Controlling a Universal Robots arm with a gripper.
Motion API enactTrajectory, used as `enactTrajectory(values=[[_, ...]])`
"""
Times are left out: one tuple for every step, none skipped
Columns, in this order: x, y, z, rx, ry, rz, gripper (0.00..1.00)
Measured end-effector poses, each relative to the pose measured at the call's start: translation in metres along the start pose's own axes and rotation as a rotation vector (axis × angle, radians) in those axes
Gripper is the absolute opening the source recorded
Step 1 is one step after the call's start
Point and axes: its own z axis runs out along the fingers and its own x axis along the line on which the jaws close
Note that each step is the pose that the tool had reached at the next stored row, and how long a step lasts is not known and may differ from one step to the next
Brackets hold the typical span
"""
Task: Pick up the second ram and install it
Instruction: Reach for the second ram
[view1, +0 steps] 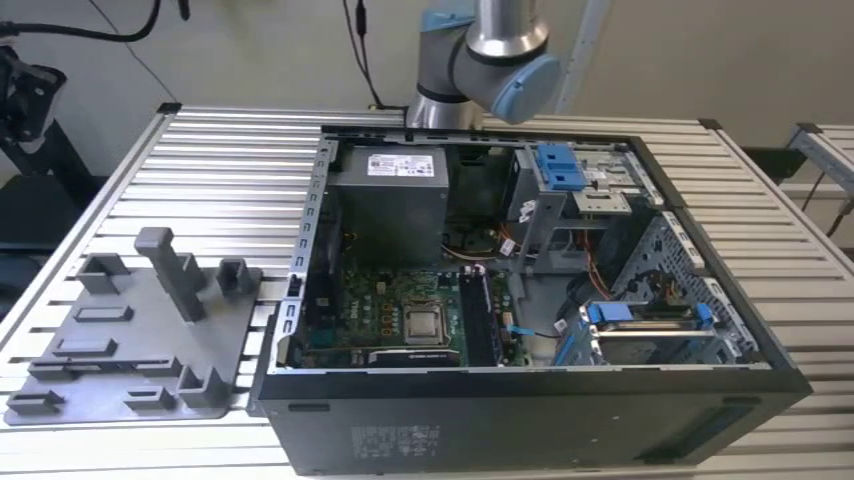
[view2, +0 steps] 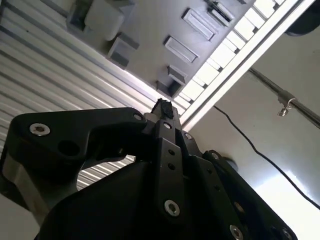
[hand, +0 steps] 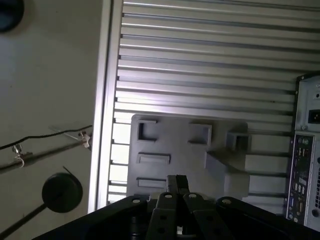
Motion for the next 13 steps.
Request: enactTrajectory(values=[[0.0001,-0.0028,0.0000,0.0000,0.0005,0.000,0.11],[0.0002,-0.0060,0.0000,-0.0001,0.0011,0.000,0.11],[0.0003,-0.0092,0.0000,-0.0002,0.0019,0.000,0.11],[0.0004,-0.0125,-0.0001,-0.0002,0.0027,0.000,0.11],[0.0003,-0.0157,-0.0001,-0.0002,0.0035,0.000,0.11],[0.0000,-0.0188,-0.0001,-0.0003,0.0044,0.000,0.11],[-0.0004,-0.0219,-0.0001,-0.0004,0.0052,0.000,0.11],[-0.0009,-0.0247,-0.0002,-0.0004,0.0061,0.000,0.11],[-0.0014,-0.0277,-0.0001,-0.0005,0.0069,0.000,0.11],[-0.0021,-0.0308,-0.0002,-0.0005,0.0081,0.000,0.11],[-0.0027,-0.0337,-0.0002,-0.0006,0.0090,0.000,0.11],[-0.0033,-0.0367,-0.0003,-0.0006,0.0099,0.001,0.11],[-0.0039,-0.0397,-0.0004,-0.0007,0.0109,0.001,0.11]])
